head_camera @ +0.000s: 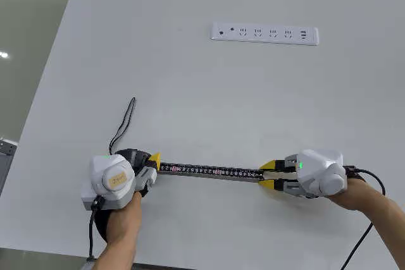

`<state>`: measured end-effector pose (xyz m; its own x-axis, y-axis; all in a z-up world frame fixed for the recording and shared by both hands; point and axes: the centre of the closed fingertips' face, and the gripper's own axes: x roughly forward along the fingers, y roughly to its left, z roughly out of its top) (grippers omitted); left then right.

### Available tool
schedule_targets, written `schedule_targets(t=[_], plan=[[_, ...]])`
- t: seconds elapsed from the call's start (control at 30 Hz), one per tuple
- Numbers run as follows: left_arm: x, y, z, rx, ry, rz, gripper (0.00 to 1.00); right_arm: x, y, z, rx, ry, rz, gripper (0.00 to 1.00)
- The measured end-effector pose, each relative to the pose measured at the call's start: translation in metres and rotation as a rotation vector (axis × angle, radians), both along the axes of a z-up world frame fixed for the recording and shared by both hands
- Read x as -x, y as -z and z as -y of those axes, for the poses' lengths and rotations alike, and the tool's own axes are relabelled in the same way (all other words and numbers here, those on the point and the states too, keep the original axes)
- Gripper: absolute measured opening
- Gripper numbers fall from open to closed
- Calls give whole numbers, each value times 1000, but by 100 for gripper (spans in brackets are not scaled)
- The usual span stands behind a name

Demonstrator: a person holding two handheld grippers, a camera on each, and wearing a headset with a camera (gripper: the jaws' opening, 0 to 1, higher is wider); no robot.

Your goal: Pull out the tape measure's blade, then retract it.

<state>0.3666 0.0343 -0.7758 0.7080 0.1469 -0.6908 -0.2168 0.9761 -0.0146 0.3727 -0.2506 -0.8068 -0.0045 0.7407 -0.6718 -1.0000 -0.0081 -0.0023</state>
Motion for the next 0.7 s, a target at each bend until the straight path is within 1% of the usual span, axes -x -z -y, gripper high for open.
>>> schedule_targets(t=[0.03, 0.07, 0.27, 0.43, 0.7], plan=[[0, 0, 0, -1, -3, 3, 63, 0, 0, 0, 1, -1, 2, 13], [0, -1, 1, -16, 1, 8, 63, 0, -1, 0, 3, -1, 1, 13], [-1, -1, 0, -44, 6, 22, 62, 1, -2, 2, 7, 1, 5, 13], [-2, -2, 0, -40, 13, 14, 62, -2, -2, 2, 9, 4, 11, 13], [-3, -2, 0, -34, 22, 11, 62, -3, -6, 0, 10, 5, 17, 13]])
